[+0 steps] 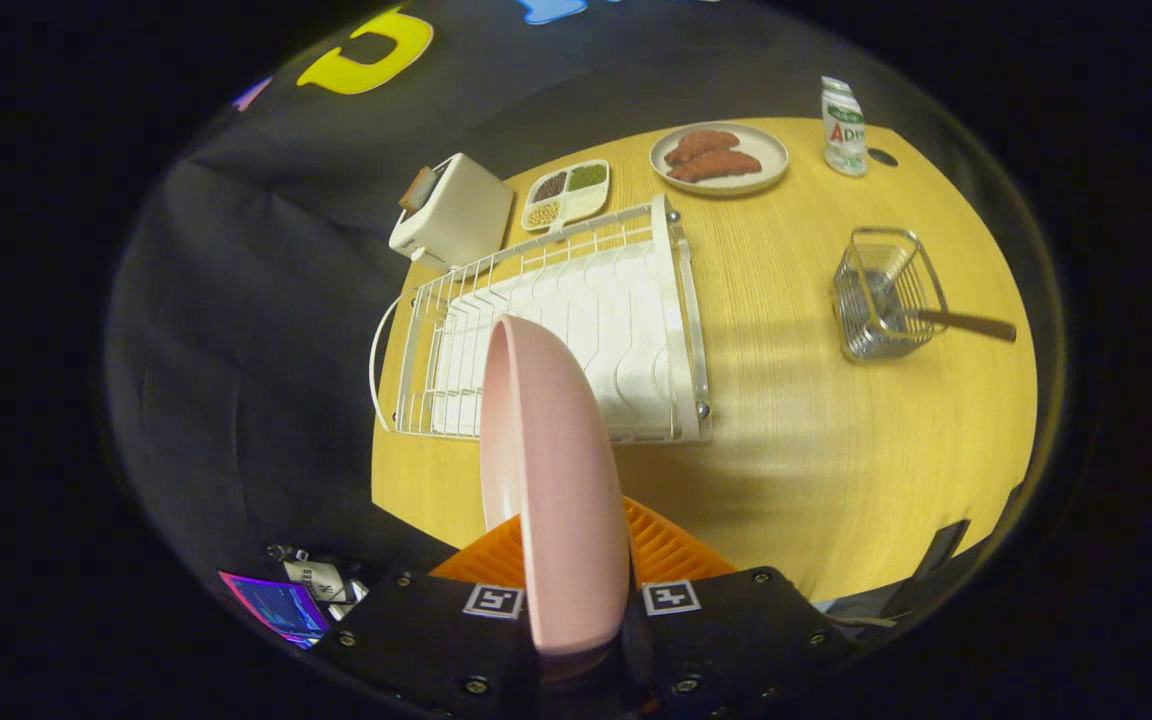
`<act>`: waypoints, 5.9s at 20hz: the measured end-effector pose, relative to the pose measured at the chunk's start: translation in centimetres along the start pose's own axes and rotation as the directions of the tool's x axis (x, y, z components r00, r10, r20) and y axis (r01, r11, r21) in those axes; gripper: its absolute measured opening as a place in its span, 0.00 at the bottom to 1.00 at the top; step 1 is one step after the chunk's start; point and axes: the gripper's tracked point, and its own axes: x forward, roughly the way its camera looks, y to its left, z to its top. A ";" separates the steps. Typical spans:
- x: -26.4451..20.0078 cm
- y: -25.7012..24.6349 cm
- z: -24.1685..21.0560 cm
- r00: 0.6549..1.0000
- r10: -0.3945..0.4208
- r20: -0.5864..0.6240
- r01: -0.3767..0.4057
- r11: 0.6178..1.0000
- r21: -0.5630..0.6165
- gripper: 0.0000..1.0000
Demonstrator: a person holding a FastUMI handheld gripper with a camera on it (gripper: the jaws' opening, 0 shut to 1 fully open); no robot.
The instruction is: Take the plate from the dish rack, then take the spoon from the basket and place it into the plate.
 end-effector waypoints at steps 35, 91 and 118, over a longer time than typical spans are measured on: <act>9.7 -6.6 -7.7 0.997 0.069 0.019 -0.070 0.993 0.100 0.75; -17.0 -15.1 16.0 0.646 -0.284 0.708 0.091 0.950 0.298 0.06; 3.3 7.6 -3.4 0.947 -0.074 0.314 0.156 0.957 -0.246 0.06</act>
